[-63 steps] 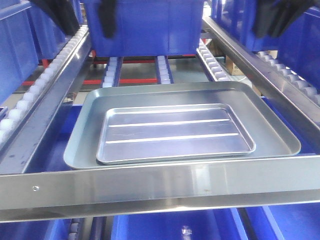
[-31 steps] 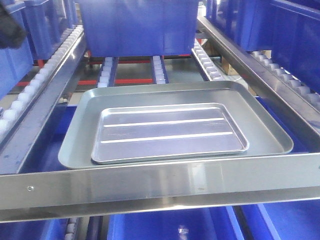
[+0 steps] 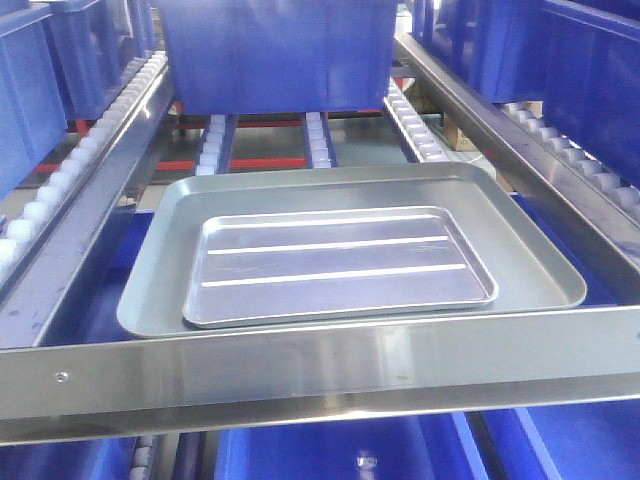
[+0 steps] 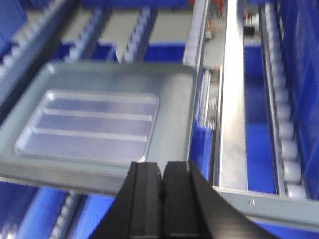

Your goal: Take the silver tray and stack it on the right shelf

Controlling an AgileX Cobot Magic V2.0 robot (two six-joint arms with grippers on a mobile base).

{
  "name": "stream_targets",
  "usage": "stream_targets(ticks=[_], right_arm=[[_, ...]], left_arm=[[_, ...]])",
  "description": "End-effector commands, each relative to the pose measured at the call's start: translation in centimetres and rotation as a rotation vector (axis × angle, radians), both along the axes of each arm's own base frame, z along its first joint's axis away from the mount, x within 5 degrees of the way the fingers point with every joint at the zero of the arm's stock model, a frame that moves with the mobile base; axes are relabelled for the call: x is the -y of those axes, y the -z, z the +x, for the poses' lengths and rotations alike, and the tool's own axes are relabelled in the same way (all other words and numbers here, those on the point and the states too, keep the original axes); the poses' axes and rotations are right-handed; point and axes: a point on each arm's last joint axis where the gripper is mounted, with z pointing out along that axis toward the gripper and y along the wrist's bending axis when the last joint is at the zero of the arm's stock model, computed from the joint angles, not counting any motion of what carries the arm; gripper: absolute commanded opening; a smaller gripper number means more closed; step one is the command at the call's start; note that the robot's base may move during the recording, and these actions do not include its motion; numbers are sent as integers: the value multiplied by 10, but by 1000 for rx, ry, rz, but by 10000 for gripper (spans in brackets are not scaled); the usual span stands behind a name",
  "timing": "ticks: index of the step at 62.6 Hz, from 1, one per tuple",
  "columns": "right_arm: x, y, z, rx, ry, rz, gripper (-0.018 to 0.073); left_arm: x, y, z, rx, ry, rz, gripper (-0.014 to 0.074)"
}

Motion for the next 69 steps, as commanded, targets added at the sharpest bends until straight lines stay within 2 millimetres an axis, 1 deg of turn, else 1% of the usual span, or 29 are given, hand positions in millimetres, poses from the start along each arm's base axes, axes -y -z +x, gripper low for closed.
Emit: stream_targets(ticks=[1, 7, 45, 50, 52, 56, 59, 65, 69], right_arm=[[2, -20, -6, 166, -9, 27, 57], [2, -21, -8, 178, -10, 31, 57], [2, -20, -7, 171, -9, 29, 57], [2, -20, -7, 171, -9, 29, 57], [2, -20, -7, 171, -9, 29, 57], [2, -20, -7, 171, -9, 29, 57], [2, -20, -7, 171, -9, 29, 57], [2, -20, -7, 171, -9, 29, 57], [2, -20, -7, 171, -9, 29, 57]], left_arm=[[-4, -20, -8, 121, 37, -80, -92], [-7, -21, -11, 136, 37, -95, -92], [-7, -21, -11, 136, 37, -92, -92], [-5, -20, -12, 108, 48, -117, -92], [-5, -20, -13, 131, 69, -75, -92], [-4, -17, -14, 155, 93, -18, -92], [-5, -13, -15, 163, 84, -15, -92], [-12, 1, -16, 191, 12, -37, -92], [-18, 15, -17, 228, -58, -49, -92]])
